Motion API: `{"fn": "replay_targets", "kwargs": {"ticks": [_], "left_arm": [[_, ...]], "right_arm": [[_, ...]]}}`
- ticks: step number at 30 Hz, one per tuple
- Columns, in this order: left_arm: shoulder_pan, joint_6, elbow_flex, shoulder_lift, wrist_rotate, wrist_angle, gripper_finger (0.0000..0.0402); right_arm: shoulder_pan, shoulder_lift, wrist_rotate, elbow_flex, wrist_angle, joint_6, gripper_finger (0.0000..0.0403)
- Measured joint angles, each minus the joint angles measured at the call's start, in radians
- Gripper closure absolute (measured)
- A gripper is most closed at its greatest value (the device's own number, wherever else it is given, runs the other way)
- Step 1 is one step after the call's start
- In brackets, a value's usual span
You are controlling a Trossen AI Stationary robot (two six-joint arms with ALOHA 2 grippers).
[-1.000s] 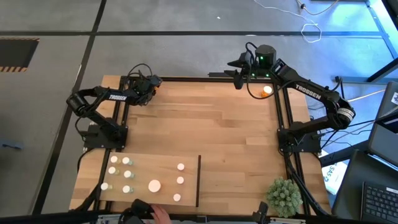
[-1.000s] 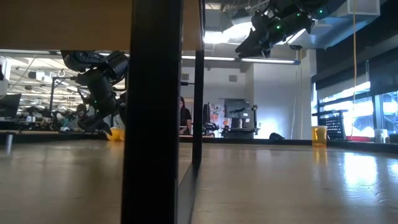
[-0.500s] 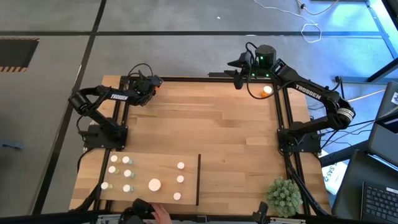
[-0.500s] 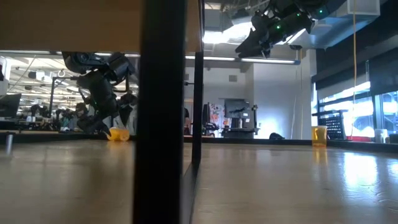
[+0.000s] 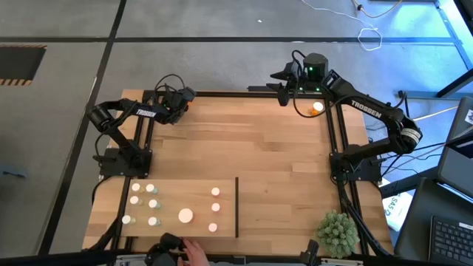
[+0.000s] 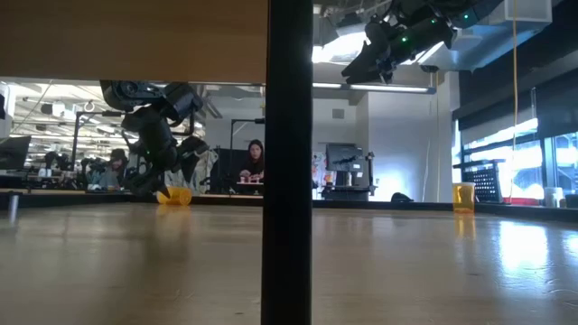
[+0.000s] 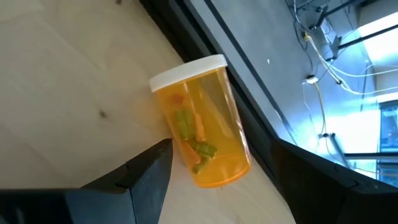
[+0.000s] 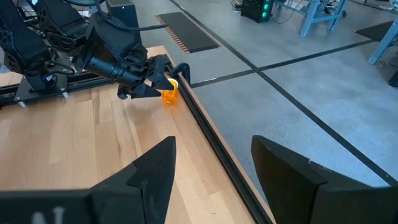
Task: Pick and place medicine bottles onto shelf by color
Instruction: Put the top left orange pill bottle on the shelf aligned with the other orange pill bottle
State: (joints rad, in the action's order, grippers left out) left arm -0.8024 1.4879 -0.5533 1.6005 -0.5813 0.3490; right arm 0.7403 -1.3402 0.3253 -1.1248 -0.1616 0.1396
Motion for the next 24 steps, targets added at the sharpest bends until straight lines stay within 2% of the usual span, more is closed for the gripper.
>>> {"fn": "replay_targets", "kwargs": {"ticks": [19,24], "left_arm": [[0.027,0.129,0.0,-0.001,0.052,-0.027,0.0138],[0.068,0.221,0.001,-0.001,-0.001,-0.09,0.0138]], "right_arm": [[0.0,0.0,0.0,0.0,0.0,0.0,0.0189],[0.0,0.0,0.0,0.0,0.0,0.0,0.0189]]}}
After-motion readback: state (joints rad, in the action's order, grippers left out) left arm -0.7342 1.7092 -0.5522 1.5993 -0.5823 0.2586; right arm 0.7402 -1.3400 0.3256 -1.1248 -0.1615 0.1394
